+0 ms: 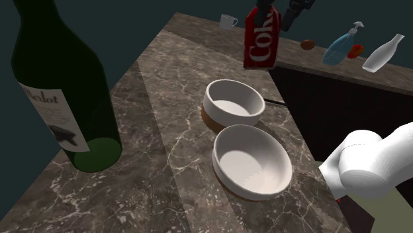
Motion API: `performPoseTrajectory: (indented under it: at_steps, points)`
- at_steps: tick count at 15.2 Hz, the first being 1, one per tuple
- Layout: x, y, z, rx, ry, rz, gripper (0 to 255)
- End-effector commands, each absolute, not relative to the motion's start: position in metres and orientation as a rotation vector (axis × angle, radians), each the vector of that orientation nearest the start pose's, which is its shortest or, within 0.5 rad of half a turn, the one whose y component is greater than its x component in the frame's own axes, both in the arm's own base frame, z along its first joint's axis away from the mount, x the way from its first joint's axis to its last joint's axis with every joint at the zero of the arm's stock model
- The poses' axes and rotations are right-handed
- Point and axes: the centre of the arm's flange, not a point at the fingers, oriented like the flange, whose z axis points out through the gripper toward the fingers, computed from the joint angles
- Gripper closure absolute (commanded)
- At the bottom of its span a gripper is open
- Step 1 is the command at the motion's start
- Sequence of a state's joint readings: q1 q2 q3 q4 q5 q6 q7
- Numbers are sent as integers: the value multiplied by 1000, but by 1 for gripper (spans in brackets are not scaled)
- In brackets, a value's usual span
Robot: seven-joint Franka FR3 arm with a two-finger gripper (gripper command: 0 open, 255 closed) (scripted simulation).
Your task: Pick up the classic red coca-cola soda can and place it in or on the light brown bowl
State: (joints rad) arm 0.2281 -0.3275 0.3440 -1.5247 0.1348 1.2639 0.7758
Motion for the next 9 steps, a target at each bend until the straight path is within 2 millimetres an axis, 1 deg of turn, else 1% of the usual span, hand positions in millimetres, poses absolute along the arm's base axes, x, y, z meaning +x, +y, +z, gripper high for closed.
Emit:
performPoseTrajectory:
  at_steps: [1, 9]
  points:
    - [305, 276, 757, -3086, 273, -40, 255]
    - [305, 276, 715, -3086, 273, -40, 255]
